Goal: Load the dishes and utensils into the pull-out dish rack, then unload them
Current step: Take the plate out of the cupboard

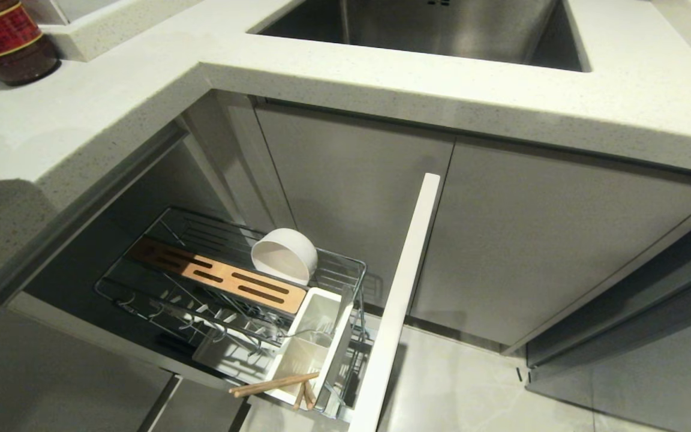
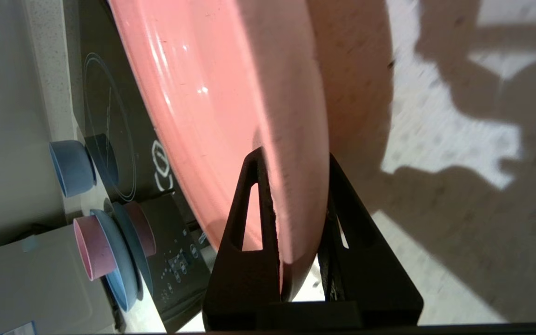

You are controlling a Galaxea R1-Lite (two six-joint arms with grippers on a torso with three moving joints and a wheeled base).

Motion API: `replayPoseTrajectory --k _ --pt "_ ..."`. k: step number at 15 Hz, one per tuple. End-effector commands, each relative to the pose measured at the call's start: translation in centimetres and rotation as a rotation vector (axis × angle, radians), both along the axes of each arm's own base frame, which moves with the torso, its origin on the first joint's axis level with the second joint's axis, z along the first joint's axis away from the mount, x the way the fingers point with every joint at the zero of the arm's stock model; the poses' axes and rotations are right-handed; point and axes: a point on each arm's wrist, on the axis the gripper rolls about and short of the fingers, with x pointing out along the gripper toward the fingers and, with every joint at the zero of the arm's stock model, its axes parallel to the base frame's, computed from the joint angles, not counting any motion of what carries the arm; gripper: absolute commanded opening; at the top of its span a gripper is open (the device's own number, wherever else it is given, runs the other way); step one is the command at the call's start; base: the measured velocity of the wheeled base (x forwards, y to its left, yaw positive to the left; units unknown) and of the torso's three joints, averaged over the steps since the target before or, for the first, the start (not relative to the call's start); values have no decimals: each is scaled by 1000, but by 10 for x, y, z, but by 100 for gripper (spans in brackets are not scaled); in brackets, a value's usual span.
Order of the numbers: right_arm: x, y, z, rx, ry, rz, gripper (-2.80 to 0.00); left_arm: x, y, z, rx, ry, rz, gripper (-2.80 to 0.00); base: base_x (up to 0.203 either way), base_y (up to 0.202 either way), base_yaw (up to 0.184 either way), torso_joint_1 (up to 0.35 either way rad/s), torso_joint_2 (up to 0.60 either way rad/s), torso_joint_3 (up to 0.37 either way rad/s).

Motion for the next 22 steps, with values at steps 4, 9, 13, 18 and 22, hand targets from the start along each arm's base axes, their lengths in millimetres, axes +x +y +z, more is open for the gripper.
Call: replayPoseTrajectory --k 4,9,13,18,22 --pt "2 0 -7 0 27 0 -280 10 0 -4 -1 20 3 -280 0 0 0 0 0 0" --pt "2 0 -7 0 26 0 -280 9 -2 5 -1 -95 -10 0 0 0 0 0 0 0" --pt "2 0 -7 0 26 0 -280 -12 -9 25 -15 -304 -67 0 0 0 0 0 0 0" --pt "2 0 -7 0 26 0 -280 -51 -15 52 -134 -626 -196 0 0 0 0 0 0 0" --pt "2 0 -7 0 26 0 -280 -68 -18 75 -469 -971 -397 -280 0 0 0 0 0 0"
